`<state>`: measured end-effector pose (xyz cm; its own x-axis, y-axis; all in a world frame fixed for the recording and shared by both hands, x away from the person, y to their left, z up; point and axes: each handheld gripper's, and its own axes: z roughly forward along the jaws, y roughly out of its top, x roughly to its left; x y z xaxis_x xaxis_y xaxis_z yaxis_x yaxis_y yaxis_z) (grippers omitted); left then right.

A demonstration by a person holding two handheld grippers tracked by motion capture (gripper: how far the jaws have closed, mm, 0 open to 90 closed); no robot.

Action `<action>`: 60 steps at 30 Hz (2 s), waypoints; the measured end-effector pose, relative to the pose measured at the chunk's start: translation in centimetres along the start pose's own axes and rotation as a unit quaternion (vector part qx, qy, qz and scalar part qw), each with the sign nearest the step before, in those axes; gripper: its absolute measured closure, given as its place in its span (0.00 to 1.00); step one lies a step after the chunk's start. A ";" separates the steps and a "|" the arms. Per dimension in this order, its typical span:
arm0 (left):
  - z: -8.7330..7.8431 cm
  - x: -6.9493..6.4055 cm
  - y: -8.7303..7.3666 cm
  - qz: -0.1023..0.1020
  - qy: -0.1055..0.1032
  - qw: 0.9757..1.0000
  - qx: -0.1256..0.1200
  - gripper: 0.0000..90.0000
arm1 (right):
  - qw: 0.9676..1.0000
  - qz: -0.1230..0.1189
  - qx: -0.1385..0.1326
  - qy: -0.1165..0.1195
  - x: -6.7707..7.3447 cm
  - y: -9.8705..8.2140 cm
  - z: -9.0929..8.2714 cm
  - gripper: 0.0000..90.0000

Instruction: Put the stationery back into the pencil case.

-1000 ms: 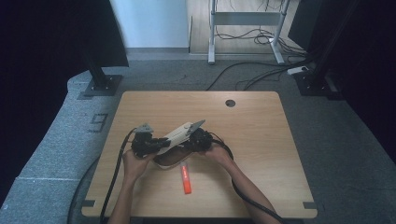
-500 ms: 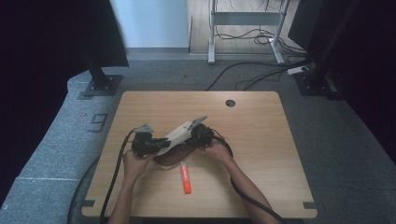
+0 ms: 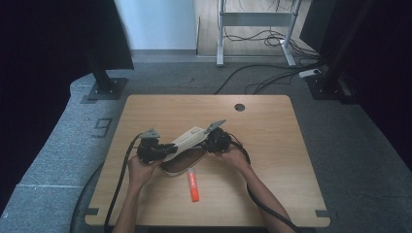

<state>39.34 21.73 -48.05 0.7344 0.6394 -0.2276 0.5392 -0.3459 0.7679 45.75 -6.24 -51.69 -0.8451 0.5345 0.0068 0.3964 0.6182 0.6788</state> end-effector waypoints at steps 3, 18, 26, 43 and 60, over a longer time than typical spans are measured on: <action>0.0 0.0 0.0 0.000 0.000 1.000 0.000 0.85 | 1.000 0.004 -0.006 0.003 0.0 -0.1 -0.4 0.72; 0.0 0.0 0.0 0.002 -0.001 1.000 0.003 0.85 | 1.000 0.003 -0.006 0.019 1.6 -0.7 -2.3 0.36; 0.0 0.0 0.0 0.003 -0.002 1.000 0.004 0.85 | 1.000 0.006 -0.013 0.018 2.8 -1.1 -3.5 0.25; -0.1 -0.1 0.0 0.003 -0.003 1.000 0.007 0.85 | 0.999 0.007 -0.022 0.033 5.8 -2.5 -4.7 0.12; -0.1 -0.1 0.0 0.004 -0.003 1.000 0.009 0.85 | 0.998 -0.006 -0.030 0.051 9.1 -3.4 -4.0 0.06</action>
<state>39.21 21.76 -47.97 0.7412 0.6328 -0.2242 0.5403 -0.3641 0.7586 35.29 -5.82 -51.01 -0.8832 0.4636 0.0706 0.3661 0.5876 0.7216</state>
